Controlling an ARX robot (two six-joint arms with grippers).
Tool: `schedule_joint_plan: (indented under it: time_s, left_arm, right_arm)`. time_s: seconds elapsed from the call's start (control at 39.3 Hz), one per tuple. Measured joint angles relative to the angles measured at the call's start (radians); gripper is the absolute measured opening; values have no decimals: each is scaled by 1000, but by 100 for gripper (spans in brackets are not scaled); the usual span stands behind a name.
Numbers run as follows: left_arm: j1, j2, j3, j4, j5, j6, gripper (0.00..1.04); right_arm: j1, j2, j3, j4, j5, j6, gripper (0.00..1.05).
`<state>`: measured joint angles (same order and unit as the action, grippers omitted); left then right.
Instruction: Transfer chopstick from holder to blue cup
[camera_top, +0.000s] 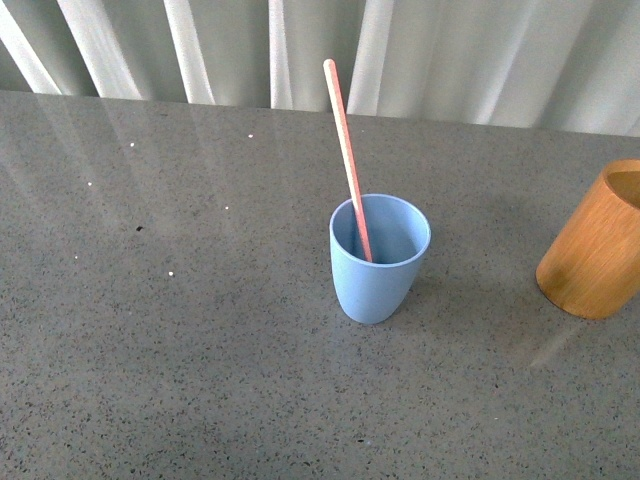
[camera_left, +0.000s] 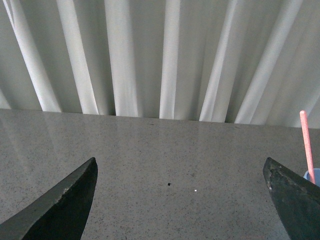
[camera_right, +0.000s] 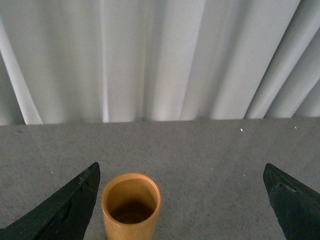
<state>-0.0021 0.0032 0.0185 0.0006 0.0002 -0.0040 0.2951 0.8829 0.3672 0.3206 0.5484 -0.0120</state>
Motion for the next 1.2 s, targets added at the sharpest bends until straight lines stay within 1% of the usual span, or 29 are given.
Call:
schedule_joint_plan:
  time_s: [0.03, 0.08, 0.13, 0.15, 0.33, 0.46, 0.48, 0.51, 0.59, 0.66, 0.84, 0.97, 1.2]
  left_arm:
    - [0, 0, 0, 0, 1, 0, 98]
    - [0, 0, 0, 0, 0, 0, 98]
    - [0, 0, 0, 0, -1, 0, 98]
    - [0, 0, 0, 0, -4, 0, 98]
    - [0, 0, 0, 0, -2, 0, 98]
    - [0, 0, 0, 0, -3, 0, 98]
    - [0, 0, 0, 0, -3, 0, 98]
    - [0, 0, 0, 0, -3, 0, 98]
    - [0, 0, 0, 0, -3, 0, 98]
    - [0, 0, 0, 0, -1, 0, 98]
    - [0, 0, 0, 0, -1, 0, 98]
    - [0, 0, 0, 0, -1, 0, 98]
    - [0, 0, 0, 0, -1, 0, 98]
  right_arm:
    - [-3, -7, -1, 14, -25, 1, 94]
    - [-41, -24, -55, 161, -204, 2, 83]
    - [-68, -45, -103, 233, -309, 1, 73]
    - [-83, -68, -129, 244, -348, 1, 66]
    - [-156, -185, -223, 224, -410, 2, 28]
    - [-180, -241, -254, 200, -441, 2, 8]
    - [-186, -257, -261, 193, -449, 2, 3]
    - [-190, -267, -266, 187, -454, 0, 0]
    - [-256, -314, -286, 158, -539, 2, 1]
    - [-291, -362, -302, 129, -541, 3, 1]
    - [-293, -461, -328, 58, -550, 2, 1]
    - [-293, -495, -344, 66, -549, 2, 1]
    - [-293, -592, -344, -26, -549, 2, 1]
